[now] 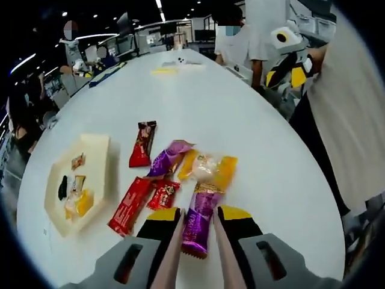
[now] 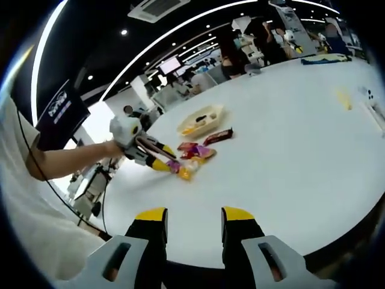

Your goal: Place the target food into the container with the food tongs after gripping and lifting it, then release it inside without dropping or visibly crushing the food.

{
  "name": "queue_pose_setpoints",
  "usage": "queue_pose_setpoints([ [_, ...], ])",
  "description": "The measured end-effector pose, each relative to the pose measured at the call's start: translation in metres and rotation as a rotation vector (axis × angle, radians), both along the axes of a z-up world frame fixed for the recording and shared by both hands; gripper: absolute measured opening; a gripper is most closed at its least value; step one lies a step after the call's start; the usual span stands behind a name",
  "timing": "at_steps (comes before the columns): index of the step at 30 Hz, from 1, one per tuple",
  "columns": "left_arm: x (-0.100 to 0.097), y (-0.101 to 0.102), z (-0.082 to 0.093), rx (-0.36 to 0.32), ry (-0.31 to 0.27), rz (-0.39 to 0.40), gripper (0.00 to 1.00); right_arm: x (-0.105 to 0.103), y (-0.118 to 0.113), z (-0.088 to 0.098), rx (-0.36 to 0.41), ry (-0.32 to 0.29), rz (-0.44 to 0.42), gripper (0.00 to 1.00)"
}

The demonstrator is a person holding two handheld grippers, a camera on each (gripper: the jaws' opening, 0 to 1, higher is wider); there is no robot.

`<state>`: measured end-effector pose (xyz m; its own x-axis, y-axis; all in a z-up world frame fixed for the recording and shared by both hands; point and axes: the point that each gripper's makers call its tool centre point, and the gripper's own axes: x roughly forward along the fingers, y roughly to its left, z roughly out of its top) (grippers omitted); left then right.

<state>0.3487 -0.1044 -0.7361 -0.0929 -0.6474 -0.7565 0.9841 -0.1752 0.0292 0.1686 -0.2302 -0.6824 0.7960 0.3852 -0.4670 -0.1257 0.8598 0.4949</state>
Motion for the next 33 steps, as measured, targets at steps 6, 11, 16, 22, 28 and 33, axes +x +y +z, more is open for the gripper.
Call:
queue_pose_setpoints([
  [6,0.003,-0.001,0.0,-0.025,0.001,0.081,0.2,0.001,-0.001,-0.001,0.005,0.002,-0.002,0.35],
  [11,0.002,0.0,0.001,-0.041,0.0,0.123,0.19,0.002,0.001,-0.001,0.004,0.004,0.009,0.35],
  [16,-0.001,0.0,0.002,-0.038,-0.028,0.119,0.19,0.002,0.004,-0.001,0.004,0.007,0.02,0.35],
  [22,-0.003,-0.001,0.007,-0.038,-0.049,0.122,0.19,0.002,0.008,-0.002,0.006,0.007,0.038,0.35],
  [28,-0.005,0.0,0.017,-0.075,-0.046,0.154,0.19,0.004,0.014,0.0,0.006,0.001,0.055,0.35],
  [33,-0.006,0.004,0.02,-0.093,-0.042,0.191,0.19,0.004,0.019,0.0,0.007,-0.002,0.064,0.35],
])
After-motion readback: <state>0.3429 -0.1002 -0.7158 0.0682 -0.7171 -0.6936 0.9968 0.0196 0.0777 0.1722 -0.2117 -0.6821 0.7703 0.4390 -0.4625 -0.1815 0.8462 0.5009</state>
